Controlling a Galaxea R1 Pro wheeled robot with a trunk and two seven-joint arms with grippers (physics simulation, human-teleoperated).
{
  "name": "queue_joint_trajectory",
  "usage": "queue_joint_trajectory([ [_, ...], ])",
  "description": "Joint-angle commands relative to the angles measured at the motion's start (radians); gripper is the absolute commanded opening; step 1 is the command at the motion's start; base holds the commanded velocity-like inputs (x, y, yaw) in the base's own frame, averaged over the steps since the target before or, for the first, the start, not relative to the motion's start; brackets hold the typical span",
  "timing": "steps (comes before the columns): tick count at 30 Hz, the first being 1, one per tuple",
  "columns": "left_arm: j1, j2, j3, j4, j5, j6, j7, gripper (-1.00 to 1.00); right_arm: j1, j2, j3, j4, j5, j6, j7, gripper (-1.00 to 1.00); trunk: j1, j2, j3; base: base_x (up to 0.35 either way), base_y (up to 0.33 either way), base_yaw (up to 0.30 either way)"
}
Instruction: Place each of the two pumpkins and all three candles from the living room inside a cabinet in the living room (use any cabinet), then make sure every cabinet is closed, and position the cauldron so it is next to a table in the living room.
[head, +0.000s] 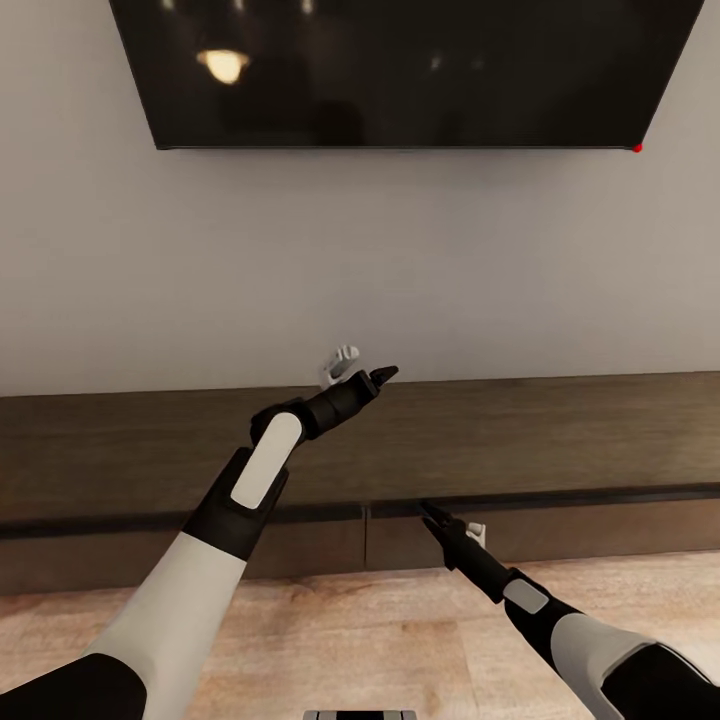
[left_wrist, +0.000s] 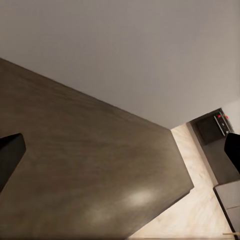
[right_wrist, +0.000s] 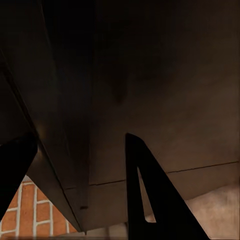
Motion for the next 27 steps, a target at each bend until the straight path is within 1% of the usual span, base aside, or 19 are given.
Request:
queue_joint_trajectory([
  [1, -0.001, 0.000, -0.001, 0.000, 0.011, 0.002, 0.009, 1.00, -0.004, 0.000, -0.021, 0.002, -0.012, 0.002, 0.001, -1.00, 0.000, 0.000, -0.001, 0.000, 0.000, 0.000],
  [15, -0.001, 0.000, -0.003, 0.001, 0.011, 0.002, 0.008, 1.00, -0.004, 0.000, -0.021, 0.002, -0.012, 0.002, 0.002, -1.00, 0.000, 0.000, -0.001, 0.000, 0.000, 0.000],
  [17, -0.001, 0.000, -0.014, 0.001, 0.011, 0.002, 0.008, 1.00, -0.004, 0.000, -0.021, 0.002, -0.012, 0.002, 0.002, -1.00, 0.000, 0.000, -0.001, 0.000, 0.000, 0.000],
  [20, -0.001, 0.000, -0.028, 0.001, 0.012, 0.002, 0.008, 1.00, -0.004, 0.000, -0.021, 0.002, -0.012, 0.002, 0.002, -1.00, -0.001, 0.000, 0.011, 0.000, 0.000, 0.000],
  [21, -0.001, 0.000, -0.031, 0.001, 0.012, 0.002, 0.008, 1.00, -0.004, 0.000, -0.021, 0.002, -0.012, 0.002, 0.002, -1.00, -0.001, 0.000, 0.011, 0.000, 0.000, 0.000],
  [27, -0.001, 0.000, -0.036, 0.001, 0.011, 0.001, 0.008, 1.00, -0.004, 0.000, -0.021, 0.002, -0.012, 0.002, 0.002, -1.00, -0.001, 0.000, 0.011, 0.000, 0.000, 0.000],
])
